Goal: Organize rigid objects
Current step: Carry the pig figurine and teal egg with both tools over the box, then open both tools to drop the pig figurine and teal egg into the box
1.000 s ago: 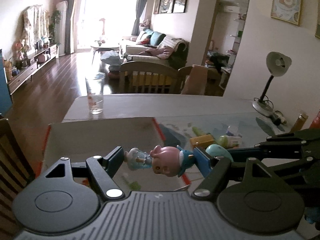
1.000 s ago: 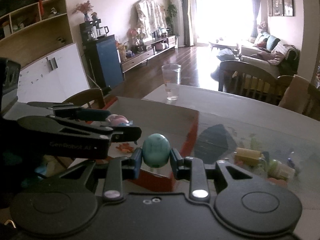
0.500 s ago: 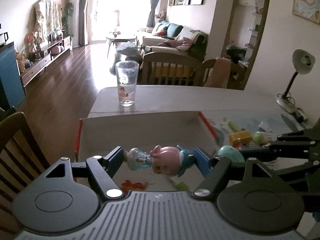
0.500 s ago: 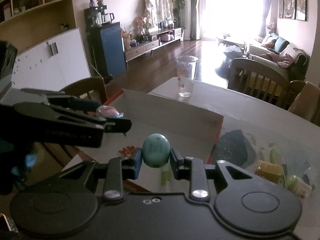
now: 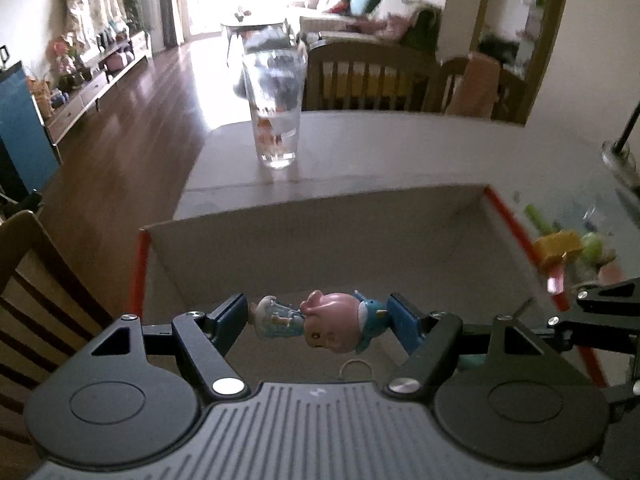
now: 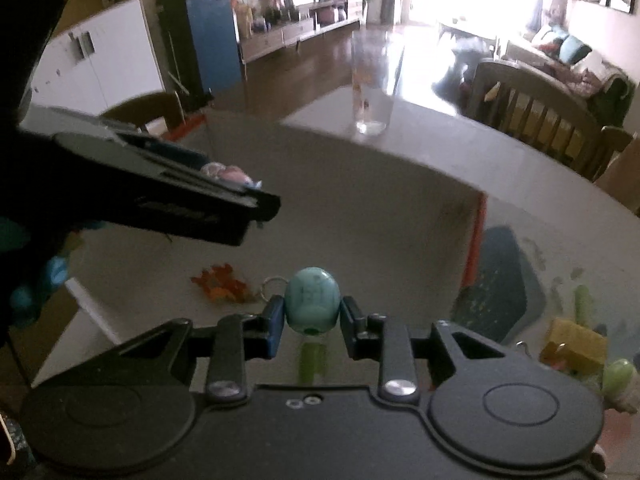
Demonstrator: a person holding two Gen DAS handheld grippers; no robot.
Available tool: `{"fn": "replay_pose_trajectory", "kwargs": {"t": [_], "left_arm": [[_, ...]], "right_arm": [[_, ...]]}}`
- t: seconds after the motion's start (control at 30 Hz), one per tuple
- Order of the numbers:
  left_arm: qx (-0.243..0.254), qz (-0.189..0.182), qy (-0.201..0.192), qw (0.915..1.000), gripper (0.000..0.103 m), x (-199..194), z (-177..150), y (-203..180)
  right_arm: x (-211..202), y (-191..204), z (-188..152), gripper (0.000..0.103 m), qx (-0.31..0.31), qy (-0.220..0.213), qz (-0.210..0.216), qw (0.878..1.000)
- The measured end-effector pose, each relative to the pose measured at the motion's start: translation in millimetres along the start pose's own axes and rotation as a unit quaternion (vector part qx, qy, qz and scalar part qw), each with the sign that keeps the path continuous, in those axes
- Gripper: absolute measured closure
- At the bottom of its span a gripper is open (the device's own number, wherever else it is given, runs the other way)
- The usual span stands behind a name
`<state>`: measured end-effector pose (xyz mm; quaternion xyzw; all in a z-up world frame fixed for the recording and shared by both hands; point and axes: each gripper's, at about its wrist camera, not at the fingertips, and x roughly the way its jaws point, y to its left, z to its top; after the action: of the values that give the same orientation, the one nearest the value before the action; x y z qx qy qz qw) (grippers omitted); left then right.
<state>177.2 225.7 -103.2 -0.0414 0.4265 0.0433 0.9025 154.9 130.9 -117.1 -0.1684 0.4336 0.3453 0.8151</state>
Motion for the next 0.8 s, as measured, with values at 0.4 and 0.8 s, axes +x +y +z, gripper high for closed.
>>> {"fn": "replay_pose_trajectory", "kwargs": {"t": [0.4,0.8], "left_arm": [[0.030,-0.005,0.106,0.9939,0.026,53,12,-2],[0.031,0.006,0.178,0.9835,0.026,73,9,-5]], "right_arm": [[32,1,3,0.074,0.002,0.069,-0.008,0.998],[31,3,-5,0.072,0.007,0.091,-0.003,0.996]]}}
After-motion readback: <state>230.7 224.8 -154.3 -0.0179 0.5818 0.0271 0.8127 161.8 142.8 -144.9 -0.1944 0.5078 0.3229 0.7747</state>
